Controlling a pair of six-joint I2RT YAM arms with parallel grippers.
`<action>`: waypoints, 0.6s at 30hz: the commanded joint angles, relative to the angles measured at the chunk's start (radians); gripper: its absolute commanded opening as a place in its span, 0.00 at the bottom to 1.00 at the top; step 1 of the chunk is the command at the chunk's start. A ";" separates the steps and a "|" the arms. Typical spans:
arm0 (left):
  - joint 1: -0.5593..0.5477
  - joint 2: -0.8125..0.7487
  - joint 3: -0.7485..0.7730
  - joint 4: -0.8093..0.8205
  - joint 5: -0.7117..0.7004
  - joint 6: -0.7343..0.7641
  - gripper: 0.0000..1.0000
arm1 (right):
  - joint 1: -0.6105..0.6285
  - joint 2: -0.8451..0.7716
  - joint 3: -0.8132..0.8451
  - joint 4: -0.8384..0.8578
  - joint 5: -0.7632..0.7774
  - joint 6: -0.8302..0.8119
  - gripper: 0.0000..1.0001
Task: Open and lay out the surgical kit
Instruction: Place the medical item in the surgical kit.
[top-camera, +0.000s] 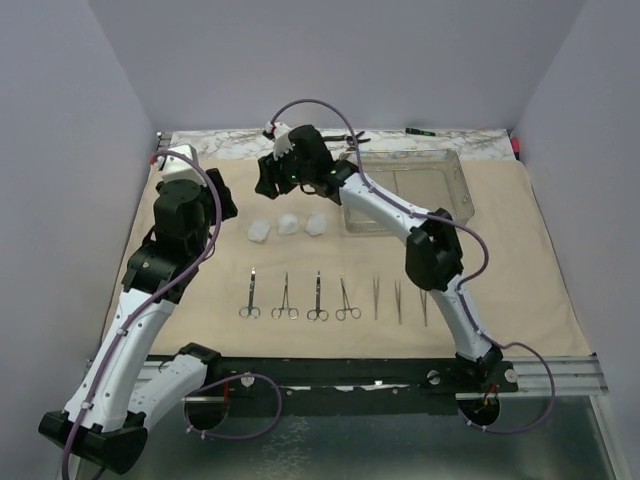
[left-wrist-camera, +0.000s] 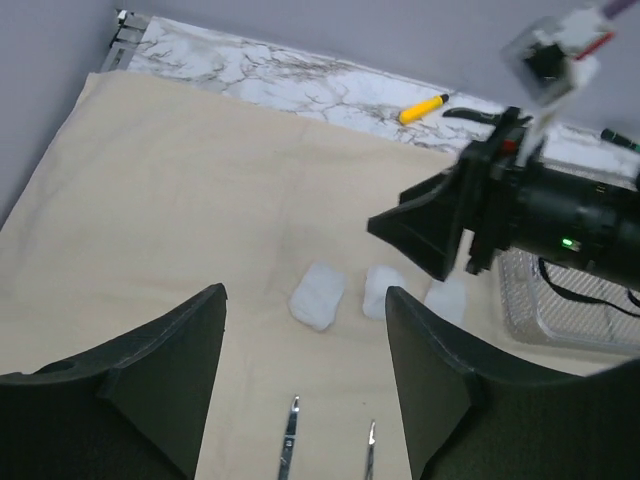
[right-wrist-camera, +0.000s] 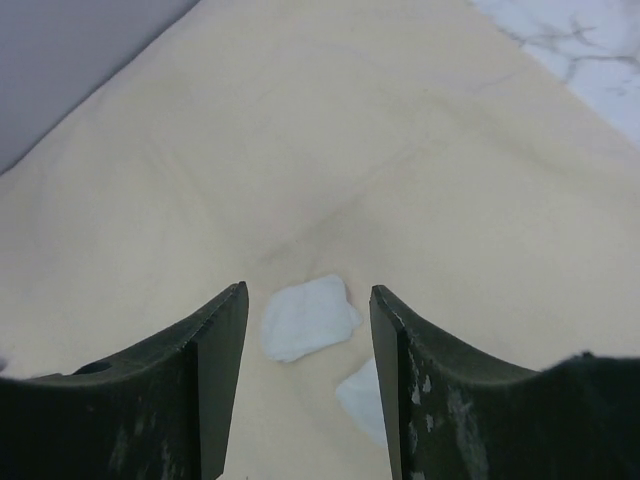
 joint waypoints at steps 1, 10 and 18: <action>-0.003 -0.059 0.004 -0.041 -0.184 -0.143 0.69 | -0.004 -0.264 -0.151 -0.047 0.279 0.066 0.57; -0.003 -0.190 -0.012 -0.069 0.026 -0.066 0.73 | -0.007 -0.822 -0.663 -0.131 0.757 0.179 0.61; -0.004 -0.310 0.000 -0.107 0.040 -0.035 0.76 | -0.007 -1.316 -0.906 -0.318 1.109 0.248 0.63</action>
